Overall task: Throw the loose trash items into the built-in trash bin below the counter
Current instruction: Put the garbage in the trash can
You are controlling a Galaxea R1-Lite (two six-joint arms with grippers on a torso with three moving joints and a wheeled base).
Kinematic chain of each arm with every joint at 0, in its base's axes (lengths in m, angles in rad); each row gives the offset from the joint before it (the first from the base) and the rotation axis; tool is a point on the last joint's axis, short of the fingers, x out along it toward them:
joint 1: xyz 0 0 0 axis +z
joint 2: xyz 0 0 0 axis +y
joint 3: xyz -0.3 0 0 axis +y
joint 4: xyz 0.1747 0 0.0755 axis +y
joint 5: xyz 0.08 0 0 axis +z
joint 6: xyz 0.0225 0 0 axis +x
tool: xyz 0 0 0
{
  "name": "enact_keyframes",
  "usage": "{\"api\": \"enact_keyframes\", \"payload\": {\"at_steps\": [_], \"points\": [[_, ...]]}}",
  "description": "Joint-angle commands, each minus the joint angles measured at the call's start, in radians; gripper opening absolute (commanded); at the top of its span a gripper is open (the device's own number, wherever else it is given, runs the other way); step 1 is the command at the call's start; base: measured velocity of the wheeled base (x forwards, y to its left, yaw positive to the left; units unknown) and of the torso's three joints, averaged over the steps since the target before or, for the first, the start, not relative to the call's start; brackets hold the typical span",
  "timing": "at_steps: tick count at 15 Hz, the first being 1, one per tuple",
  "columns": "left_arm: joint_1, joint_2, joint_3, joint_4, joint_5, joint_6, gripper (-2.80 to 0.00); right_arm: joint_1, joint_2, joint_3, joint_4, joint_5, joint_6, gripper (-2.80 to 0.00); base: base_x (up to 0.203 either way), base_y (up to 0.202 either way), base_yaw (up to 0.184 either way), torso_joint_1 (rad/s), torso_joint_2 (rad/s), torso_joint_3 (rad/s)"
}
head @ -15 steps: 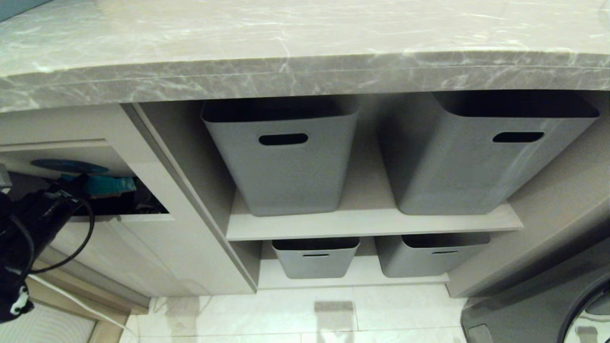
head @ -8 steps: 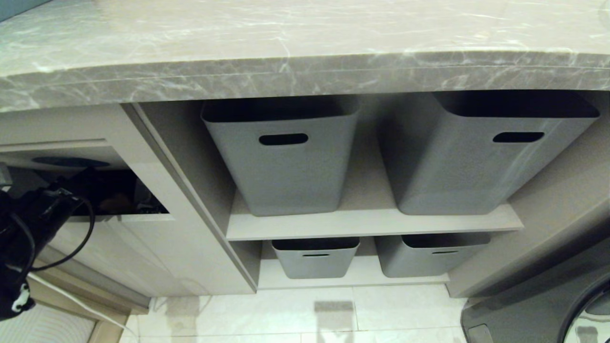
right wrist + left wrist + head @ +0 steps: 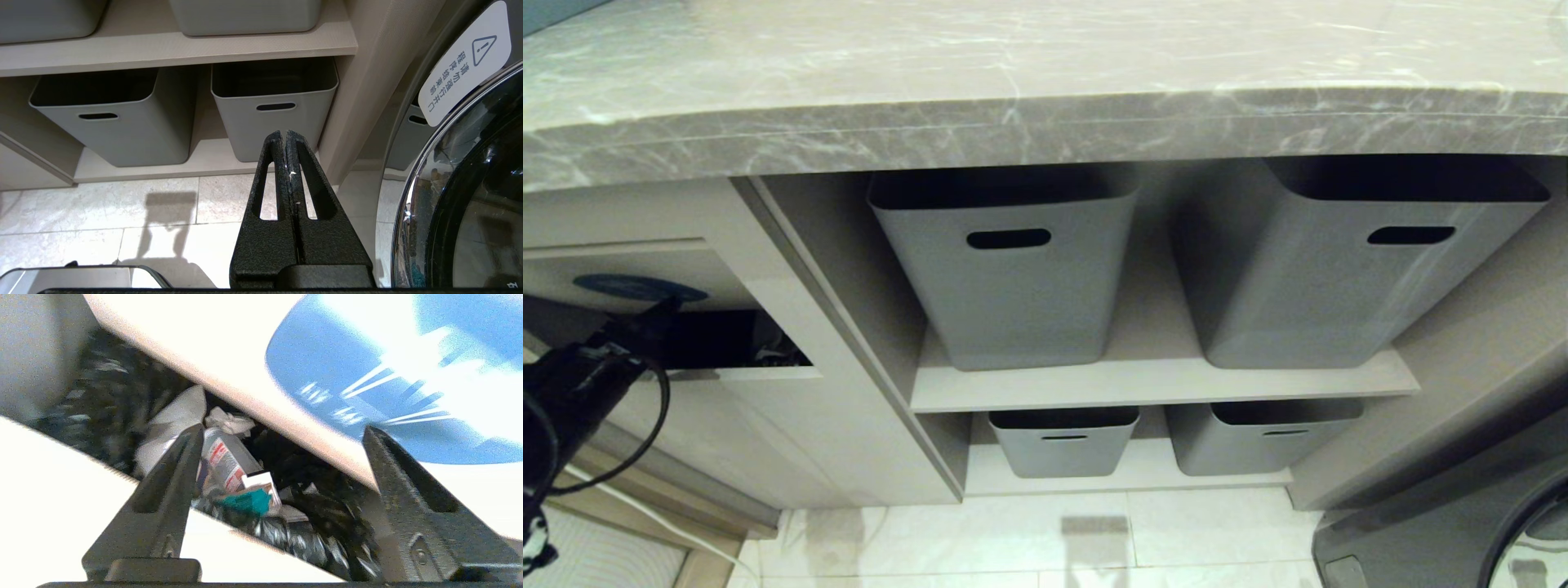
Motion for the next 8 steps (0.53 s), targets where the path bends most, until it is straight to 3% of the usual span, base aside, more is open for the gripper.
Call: {"api": "enact_keyframes", "payload": {"at_steps": [1,2,3,5,8], "points": [[0.023,-0.120,0.068,-0.009,-0.001,-0.004,0.00,0.000,0.001,0.002,0.000,0.000,0.000,-2.80,0.000,0.000,0.000,0.000,0.00,0.000],[0.035,-0.192,0.118,-0.009,-0.001,-0.003,0.00,0.000,0.001,0.002,0.000,0.000,0.000,-2.80,0.000,0.000,0.000,0.000,0.00,0.000],[0.044,-0.264,0.174,-0.009,-0.001,-0.002,-2.80,0.000,0.001,0.002,0.000,0.000,0.000,-2.80,0.000,0.000,0.000,0.000,0.00,0.000],[0.054,-0.415,0.278,-0.009,-0.002,0.000,-2.80,0.000,0.001,0.002,0.000,0.000,0.000,-2.80,0.000,0.000,0.000,0.000,0.00,0.000],[0.061,-0.666,0.335,0.062,-0.002,0.018,-2.80,0.000,0.001,0.002,0.000,0.000,0.000,-2.80,0.000,0.000,0.000,0.000,0.00,0.000]]}}
